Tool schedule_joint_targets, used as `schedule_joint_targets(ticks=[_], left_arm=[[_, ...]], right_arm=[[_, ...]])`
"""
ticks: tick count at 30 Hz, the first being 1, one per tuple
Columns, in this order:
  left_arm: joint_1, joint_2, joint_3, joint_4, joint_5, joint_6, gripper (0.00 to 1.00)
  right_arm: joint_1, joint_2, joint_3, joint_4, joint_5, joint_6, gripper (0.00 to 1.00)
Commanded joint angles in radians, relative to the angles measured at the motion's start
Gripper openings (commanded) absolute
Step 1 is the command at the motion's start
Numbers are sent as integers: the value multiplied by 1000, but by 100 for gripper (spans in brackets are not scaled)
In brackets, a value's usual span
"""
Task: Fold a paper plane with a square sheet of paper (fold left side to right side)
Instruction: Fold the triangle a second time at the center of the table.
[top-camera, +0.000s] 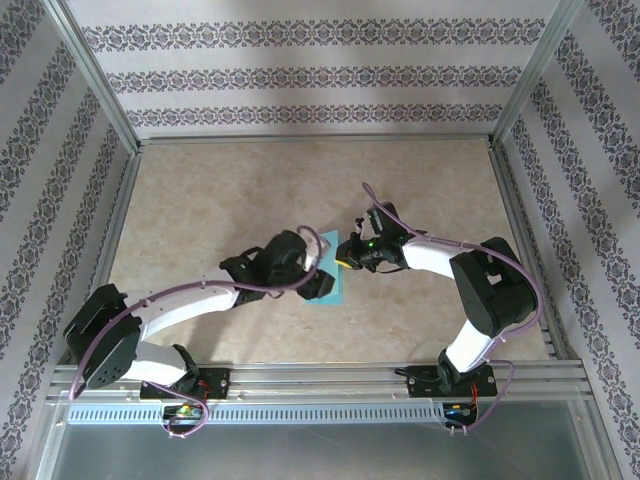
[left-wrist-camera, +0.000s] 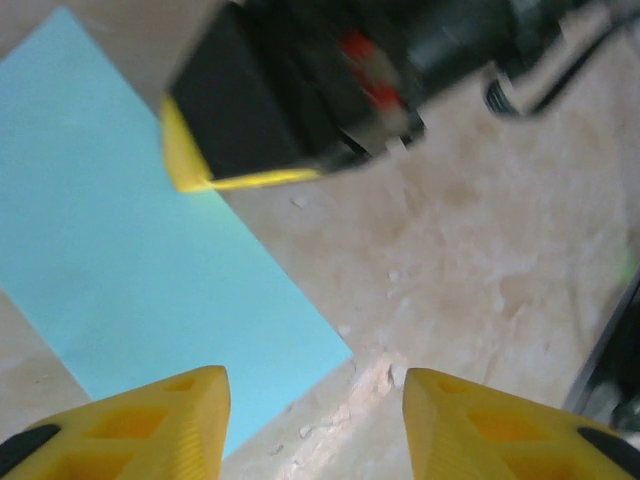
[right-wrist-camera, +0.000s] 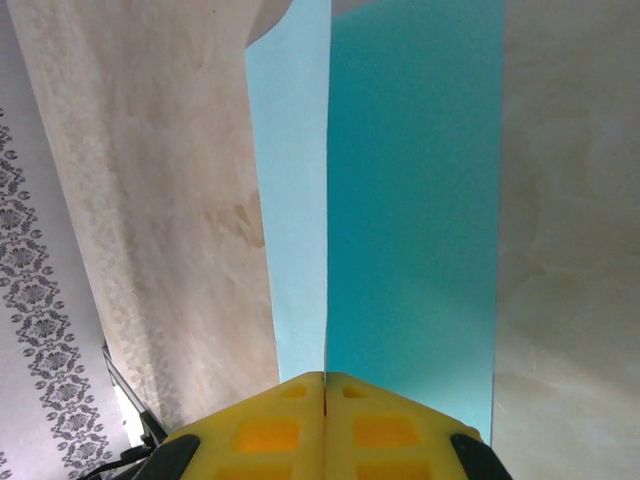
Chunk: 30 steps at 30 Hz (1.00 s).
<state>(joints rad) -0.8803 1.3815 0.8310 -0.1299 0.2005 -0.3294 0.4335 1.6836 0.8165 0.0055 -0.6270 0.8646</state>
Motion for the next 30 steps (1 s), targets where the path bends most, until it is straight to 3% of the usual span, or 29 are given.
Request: schedule_joint_targets(ticks=[1, 5, 16, 30], left_arm=[[-103, 30, 32, -92, -222, 167, 56], [-191, 128, 95, -118, -349, 239, 66], [-257, 367, 241, -183, -513, 356, 69], [-258, 345, 245, -186, -477, 353, 20]], right_arm=[[-6, -18, 10, -49, 16, 14, 0], [-6, -19, 7, -50, 20, 18, 0], [-6, -13, 12, -51, 21, 19, 0], [-5, -4, 16, -70, 41, -3, 0]])
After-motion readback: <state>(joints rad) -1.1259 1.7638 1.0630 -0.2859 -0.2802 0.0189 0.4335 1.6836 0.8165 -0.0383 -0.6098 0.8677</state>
